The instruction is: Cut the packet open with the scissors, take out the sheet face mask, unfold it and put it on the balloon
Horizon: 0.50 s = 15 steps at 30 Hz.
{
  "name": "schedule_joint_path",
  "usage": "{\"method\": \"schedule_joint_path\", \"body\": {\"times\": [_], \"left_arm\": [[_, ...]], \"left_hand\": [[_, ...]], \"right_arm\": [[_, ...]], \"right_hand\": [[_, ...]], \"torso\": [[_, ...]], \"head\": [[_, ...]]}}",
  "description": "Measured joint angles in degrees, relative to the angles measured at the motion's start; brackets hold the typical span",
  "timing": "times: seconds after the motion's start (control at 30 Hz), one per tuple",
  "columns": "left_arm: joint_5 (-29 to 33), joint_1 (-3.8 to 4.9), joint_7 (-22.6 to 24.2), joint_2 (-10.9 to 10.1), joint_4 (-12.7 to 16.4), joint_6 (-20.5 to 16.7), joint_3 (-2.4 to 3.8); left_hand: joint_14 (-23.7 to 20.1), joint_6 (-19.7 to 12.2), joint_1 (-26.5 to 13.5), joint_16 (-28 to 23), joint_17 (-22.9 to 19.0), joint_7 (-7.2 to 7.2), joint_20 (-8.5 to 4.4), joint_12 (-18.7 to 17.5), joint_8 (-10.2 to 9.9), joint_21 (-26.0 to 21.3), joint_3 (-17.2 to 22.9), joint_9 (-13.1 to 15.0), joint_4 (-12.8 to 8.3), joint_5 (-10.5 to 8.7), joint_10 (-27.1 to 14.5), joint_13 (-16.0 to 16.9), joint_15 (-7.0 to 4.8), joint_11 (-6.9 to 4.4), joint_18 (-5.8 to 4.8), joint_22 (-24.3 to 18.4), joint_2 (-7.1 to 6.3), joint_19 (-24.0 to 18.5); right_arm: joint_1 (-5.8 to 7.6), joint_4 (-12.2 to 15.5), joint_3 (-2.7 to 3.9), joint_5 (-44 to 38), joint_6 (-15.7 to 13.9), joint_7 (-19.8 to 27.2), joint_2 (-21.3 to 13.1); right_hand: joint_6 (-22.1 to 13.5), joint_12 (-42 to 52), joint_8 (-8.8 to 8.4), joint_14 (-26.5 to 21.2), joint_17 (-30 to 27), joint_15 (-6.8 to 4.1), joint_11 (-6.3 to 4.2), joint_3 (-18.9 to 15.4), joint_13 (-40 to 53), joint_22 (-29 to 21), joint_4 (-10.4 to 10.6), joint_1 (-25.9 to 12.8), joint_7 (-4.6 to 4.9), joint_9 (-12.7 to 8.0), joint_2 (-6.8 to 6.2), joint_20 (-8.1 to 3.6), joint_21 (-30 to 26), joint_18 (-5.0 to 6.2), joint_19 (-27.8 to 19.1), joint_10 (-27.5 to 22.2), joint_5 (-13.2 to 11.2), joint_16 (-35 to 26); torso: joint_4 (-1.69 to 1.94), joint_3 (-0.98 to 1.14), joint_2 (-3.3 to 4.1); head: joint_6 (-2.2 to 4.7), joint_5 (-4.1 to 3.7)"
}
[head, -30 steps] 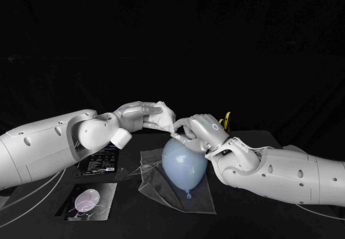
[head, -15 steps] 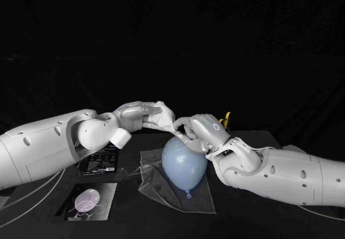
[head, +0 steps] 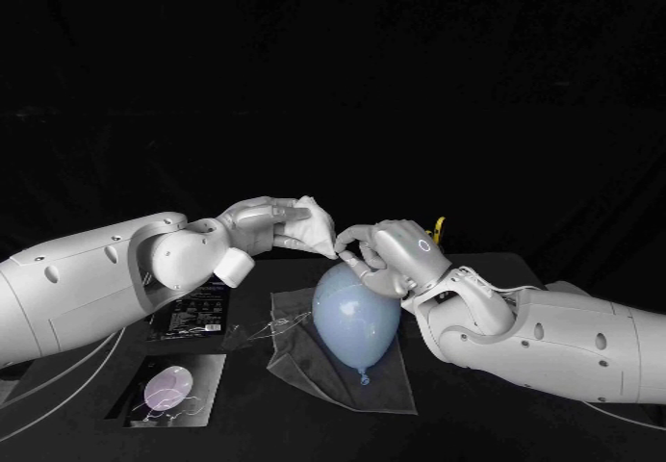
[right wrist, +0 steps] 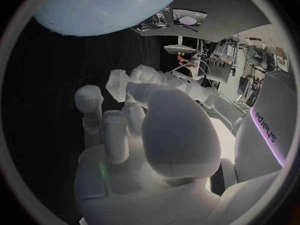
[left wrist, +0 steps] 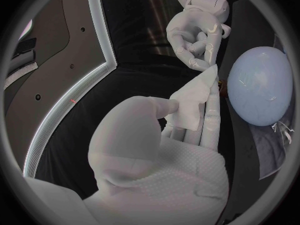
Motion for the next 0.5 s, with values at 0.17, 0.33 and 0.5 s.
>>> {"method": "schedule_joint_path", "body": {"times": [0.17,0.33,0.5], "left_arm": [[-0.43,0.0,-0.35,0.05,0.32,-1.13,-0.02],[-0.87,-0.01,-0.63,0.09,0.5,-2.14,-0.02],[-1.11,-0.02,-0.68,0.11,0.5,-3.0,-0.02]], "left_hand": [[-1.34,-1.25,-0.59,-1.01,-0.31,-0.22,0.68,-0.29,0.3,-0.69,-2.31,-0.11,-0.09,0.0,-1.62,-0.06,0.68,0.59,0.0,-0.08,-1.5,-1.32],[-1.34,-1.25,-0.33,-1.01,-0.31,-0.22,0.68,-0.29,0.67,-0.69,-2.6,-0.22,-0.38,0.0,-1.62,-0.06,0.68,0.58,0.0,0.0,-1.23,-1.32],[-0.15,-1.26,0.95,-0.76,-0.06,-0.22,0.08,0.47,1.27,-0.4,-2.91,-0.22,-0.72,0.0,-0.84,0.04,-0.04,-0.12,-0.01,0.29,0.04,-0.67]], "right_arm": [[0.11,0.69,0.33,0.01,-0.01,0.01,-0.22],[0.46,1.11,0.62,0.02,-0.01,-0.1,-0.41],[0.67,1.08,0.7,0.04,-0.02,-0.4,-0.72]], "right_hand": [[0.21,1.17,0.0,-0.09,0.0,-0.31,-0.12,0.47,-0.01,-0.02,-0.47,-0.39,-0.05,0.0,-0.2,0.08,1.02,-0.03,0.51,0.53,0.01,0.48],[0.24,1.55,0.0,0.02,-0.01,-0.42,-0.01,0.79,-0.05,-0.05,-0.79,-0.9,-0.08,0.0,-0.27,0.08,1.71,-0.82,0.92,0.8,0.01,0.48],[0.36,1.52,0.0,0.02,-0.02,-0.41,-0.12,1.02,-0.07,-0.05,-1.04,-1.58,-0.2,-0.01,-0.95,0.07,0.93,-0.83,0.91,0.91,0.01,0.46]], "torso": [[0.0,0.0,0.0],[0.02,0.0,0.0],[0.02,-0.02,0.02]], "head": [[0.07,-0.1],[0.13,-0.12],[0.15,-0.13]]}}
